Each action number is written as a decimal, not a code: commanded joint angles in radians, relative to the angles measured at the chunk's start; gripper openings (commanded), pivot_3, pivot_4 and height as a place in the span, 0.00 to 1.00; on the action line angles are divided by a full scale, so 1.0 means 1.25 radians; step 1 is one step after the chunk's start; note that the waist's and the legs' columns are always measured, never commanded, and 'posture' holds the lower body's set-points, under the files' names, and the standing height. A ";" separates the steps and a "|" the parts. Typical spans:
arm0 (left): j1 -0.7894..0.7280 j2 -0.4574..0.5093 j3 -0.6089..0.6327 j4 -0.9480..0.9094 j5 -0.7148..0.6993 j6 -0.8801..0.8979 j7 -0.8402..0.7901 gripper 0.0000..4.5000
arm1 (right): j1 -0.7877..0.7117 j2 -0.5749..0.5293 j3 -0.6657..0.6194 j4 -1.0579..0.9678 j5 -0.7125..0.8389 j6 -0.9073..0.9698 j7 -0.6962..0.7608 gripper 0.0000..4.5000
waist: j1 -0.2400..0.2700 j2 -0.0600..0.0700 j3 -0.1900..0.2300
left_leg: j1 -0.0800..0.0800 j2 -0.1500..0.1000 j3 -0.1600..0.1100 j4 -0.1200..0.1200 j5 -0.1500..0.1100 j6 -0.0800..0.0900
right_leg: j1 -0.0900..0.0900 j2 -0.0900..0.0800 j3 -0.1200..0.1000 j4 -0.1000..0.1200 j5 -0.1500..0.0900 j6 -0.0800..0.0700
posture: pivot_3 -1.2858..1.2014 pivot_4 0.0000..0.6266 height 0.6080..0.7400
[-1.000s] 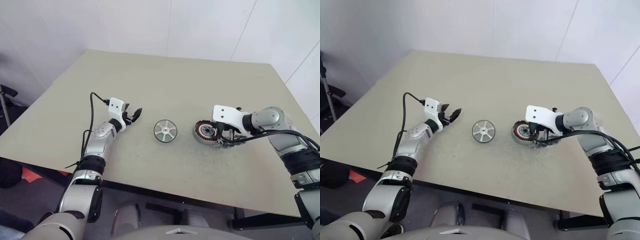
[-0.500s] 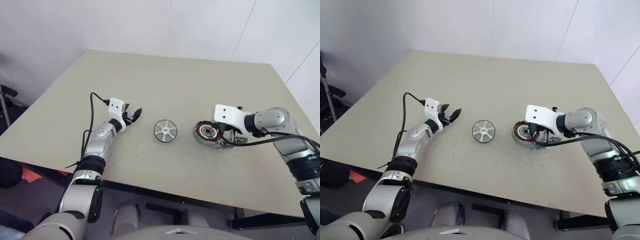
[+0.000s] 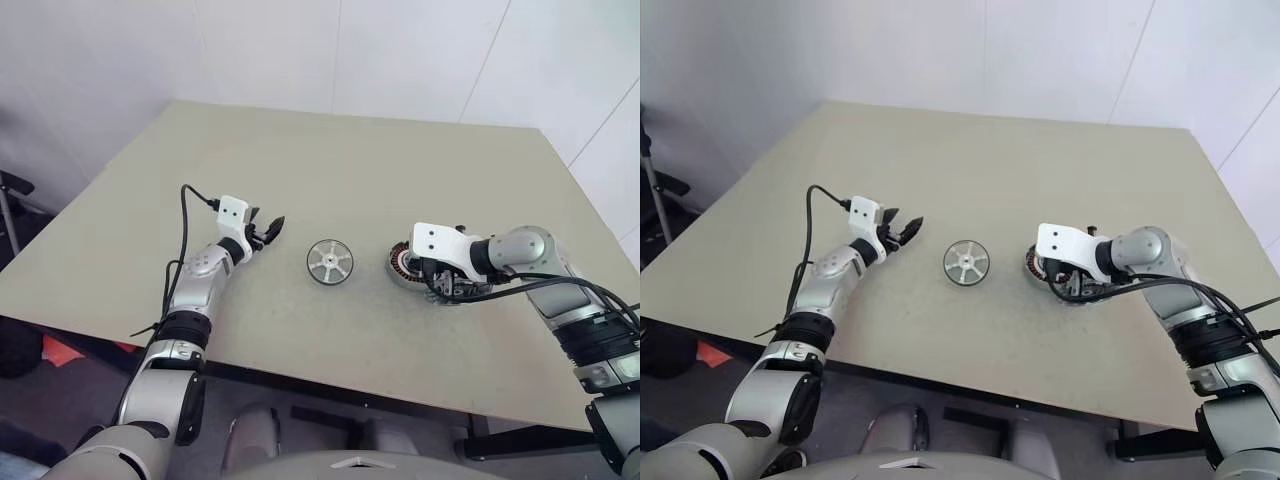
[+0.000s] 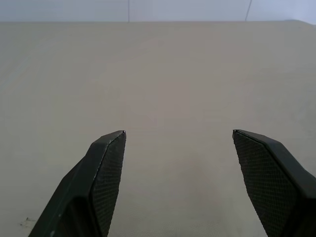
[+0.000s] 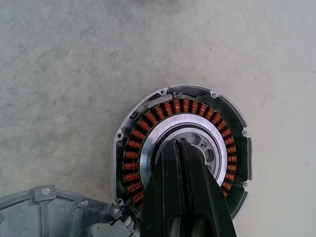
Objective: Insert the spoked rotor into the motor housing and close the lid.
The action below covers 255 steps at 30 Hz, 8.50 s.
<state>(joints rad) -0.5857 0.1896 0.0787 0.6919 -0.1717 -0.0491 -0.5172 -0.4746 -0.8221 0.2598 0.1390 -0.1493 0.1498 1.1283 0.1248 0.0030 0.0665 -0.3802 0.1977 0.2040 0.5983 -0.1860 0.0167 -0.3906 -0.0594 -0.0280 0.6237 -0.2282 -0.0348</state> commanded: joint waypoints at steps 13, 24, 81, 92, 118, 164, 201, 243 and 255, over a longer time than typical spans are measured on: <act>-0.005 -0.001 0.000 -0.026 0.003 -0.020 0.005 0.82 | -0.054 -0.032 -0.045 -0.037 0.022 -0.002 0.022 0.00 | 0.001 0.000 0.000 | 0.000 0.000 0.000 0.000 0.000 0.000 | 0.000 0.000 0.000 0.000 0.000 0.000 | 0.52 0.00 1.00; -0.003 -0.001 -0.001 -0.026 0.002 -0.021 0.003 0.82 | -0.025 -0.032 -0.014 0.015 -0.012 -0.013 0.012 0.00 | 0.000 0.000 0.000 | 0.000 0.000 0.000 0.000 0.000 0.000 | 0.000 0.000 0.000 0.000 0.000 0.000 | 0.52 0.00 1.00; 0.012 -0.009 -0.006 -0.048 0.005 -0.017 0.012 0.82 | -0.172 0.278 -0.015 0.207 0.138 0.136 -0.105 0.49 | -0.001 0.000 0.000 | 0.000 0.000 0.000 -0.001 0.001 -0.001 | -0.001 0.000 0.000 0.000 0.000 0.000 | 0.52 0.00 1.00; 0.013 -0.010 -0.006 -0.047 0.007 -0.018 0.016 0.82 | -0.171 0.289 -0.013 0.212 0.118 0.137 -0.121 0.49 | -0.001 0.000 0.000 | 0.000 0.000 0.000 -0.001 0.001 -0.001 | -0.001 0.000 0.000 0.000 0.000 0.000 | 0.52 0.00 1.00; 0.016 -0.009 -0.002 -0.048 0.012 -0.018 0.015 0.82 | -0.158 0.264 0.051 0.208 0.051 -0.048 -0.088 0.49 | -0.001 0.000 0.000 | 0.000 0.000 0.000 -0.001 0.000 -0.001 | -0.001 0.000 0.000 0.000 0.000 0.000 | 0.52 0.00 1.00; 0.011 -0.007 -0.004 -0.040 0.019 -0.026 0.017 0.82 | -0.157 0.273 0.046 0.260 0.009 -0.102 -0.106 0.15 | -0.002 0.000 0.000 | 0.000 0.000 0.000 -0.001 0.000 -0.001 | -0.001 0.000 0.000 0.000 0.000 0.000 | 0.52 0.00 1.00; -0.010 -0.026 -0.012 -0.002 0.024 -0.044 0.010 0.82 | -0.150 -0.091 -0.047 0.028 0.017 -0.062 0.057 0.01 | -0.001 0.000 0.001 | -0.001 0.000 0.000 -0.001 0.000 0.000 | -0.002 0.000 0.000 -0.001 0.000 0.000 | 0.52 0.00 1.00; -0.011 -0.023 -0.012 0.006 0.028 -0.046 0.008 0.82 | -0.061 -0.106 -0.045 0.004 -0.019 -0.055 0.046 0.01 | -0.001 0.000 0.001 | -0.001 0.000 0.000 -0.001 0.000 0.000 | -0.001 0.000 0.000 0.000 0.000 0.000 | 0.52 0.00 1.00; -0.005 -0.021 -0.015 0.008 0.033 -0.049 0.008 0.82 | -0.072 -0.104 -0.055 -0.028 -0.009 -0.046 0.047 0.01 | -0.001 0.000 0.001 | -0.001 0.000 0.000 -0.001 0.000 0.000 | -0.001 0.000 0.000 0.000 0.000 0.000 | 0.52 0.00 1.00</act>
<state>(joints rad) -0.5791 0.1583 0.0640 0.7119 -0.1333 -0.0885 -0.5013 -0.5320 -0.9530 0.2305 0.1592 -0.1896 0.0956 1.1931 0.1234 0.0028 0.0673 -0.3813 0.1980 0.2042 0.5976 -0.1862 0.0171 -0.3921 -0.0591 -0.0280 0.6234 -0.2282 -0.0348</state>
